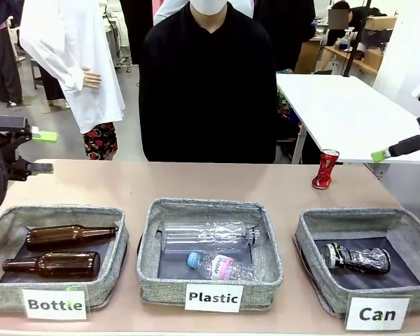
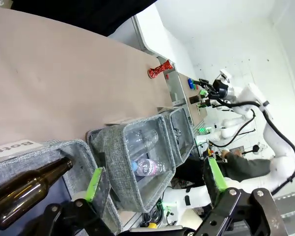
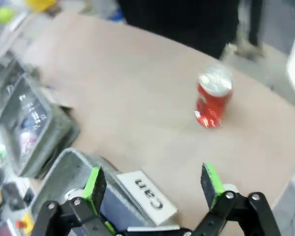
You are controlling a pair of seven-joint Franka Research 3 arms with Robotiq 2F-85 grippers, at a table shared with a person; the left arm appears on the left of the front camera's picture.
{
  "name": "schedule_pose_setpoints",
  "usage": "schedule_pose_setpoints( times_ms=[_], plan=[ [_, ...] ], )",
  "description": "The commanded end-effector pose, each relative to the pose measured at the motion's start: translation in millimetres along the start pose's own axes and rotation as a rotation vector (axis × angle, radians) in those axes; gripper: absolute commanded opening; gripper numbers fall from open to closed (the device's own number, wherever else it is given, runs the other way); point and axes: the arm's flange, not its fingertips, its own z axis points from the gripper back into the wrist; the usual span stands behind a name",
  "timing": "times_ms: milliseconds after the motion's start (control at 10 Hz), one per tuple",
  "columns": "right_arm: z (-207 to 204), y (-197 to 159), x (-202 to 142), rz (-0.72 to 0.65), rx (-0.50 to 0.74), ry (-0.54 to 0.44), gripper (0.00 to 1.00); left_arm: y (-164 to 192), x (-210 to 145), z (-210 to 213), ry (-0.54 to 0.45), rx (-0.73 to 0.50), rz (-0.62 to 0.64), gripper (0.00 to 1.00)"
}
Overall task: Sort the can waste into the basket.
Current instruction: Pick up the can waste from the table and place it in the right Fabric basket.
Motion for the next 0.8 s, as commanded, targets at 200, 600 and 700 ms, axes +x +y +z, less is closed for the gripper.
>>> schedule_pose_setpoints(
  times_ms=[200, 600, 700],
  plan=[
    [-39.8, -103.3, -4.1, 0.156, 0.242, -0.133, 1.00, 1.1, 0.1, 3.2, 0.011, 0.003, -0.021, 1.00],
    [-91.5, -149.2, -21.5, 0.194, 0.140, -0.225, 1.00, 1.1, 0.1, 3.2, 0.011, 0.003, -0.021, 1.00],
    [-105.0, -156.6, -28.8, 0.159, 0.113, -0.208, 1.00, 1.1, 0.1, 3.2, 0.011, 0.003, -0.021, 1.00]
  ],
)
